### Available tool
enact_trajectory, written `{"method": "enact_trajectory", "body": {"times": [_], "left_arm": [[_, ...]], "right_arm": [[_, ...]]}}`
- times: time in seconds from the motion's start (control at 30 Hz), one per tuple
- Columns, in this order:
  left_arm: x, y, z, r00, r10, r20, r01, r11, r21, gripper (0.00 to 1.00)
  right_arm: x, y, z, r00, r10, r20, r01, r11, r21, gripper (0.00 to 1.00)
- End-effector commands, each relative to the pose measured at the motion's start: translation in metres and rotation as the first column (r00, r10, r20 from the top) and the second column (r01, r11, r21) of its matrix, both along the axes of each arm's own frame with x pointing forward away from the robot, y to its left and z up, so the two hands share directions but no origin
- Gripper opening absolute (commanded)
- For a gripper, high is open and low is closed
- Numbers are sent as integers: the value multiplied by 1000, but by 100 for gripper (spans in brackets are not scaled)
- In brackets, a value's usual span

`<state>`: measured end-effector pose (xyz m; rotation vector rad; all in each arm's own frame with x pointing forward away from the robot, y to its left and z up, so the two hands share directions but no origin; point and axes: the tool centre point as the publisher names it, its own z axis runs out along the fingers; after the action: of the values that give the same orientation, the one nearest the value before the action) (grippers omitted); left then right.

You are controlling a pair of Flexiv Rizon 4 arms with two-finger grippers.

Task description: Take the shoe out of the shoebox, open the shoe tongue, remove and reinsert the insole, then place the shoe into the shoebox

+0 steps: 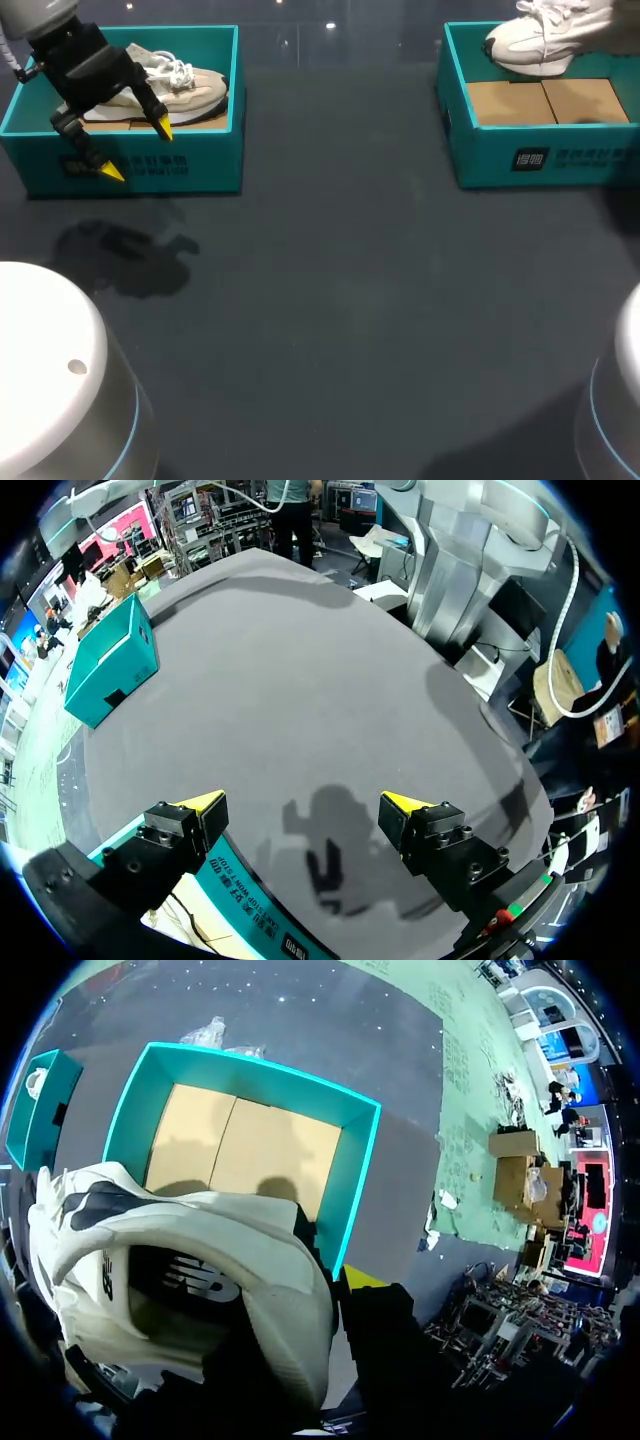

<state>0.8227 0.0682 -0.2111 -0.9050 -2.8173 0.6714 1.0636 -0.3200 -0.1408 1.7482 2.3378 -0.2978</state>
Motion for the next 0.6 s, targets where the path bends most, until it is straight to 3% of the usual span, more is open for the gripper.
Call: {"method": "enact_trajectory", "body": {"times": [0.03, 0.17, 0.27, 0.6], "left_arm": [[0, 1, 0, 1000, -1, 0, 1, 1000, 2, 100], [0, 1, 0, 1000, -1, 0, 1, 1000, 2, 100], [0, 1, 0, 1000, -1, 0, 1, 1000, 2, 100], [0, 1, 0, 1000, -1, 0, 1, 1000, 2, 100]], "right_arm": [[2, -6, -4, 998, -57, 28, 58, 998, -15, 0], [-2, -13, -14, 987, -130, 91, 131, 991, 3, 0], [-5, -14, -20, 974, -173, 146, 181, 983, -44, 0], [-8, -13, -22, 968, -202, 151, 214, 974, -70, 0]]}}
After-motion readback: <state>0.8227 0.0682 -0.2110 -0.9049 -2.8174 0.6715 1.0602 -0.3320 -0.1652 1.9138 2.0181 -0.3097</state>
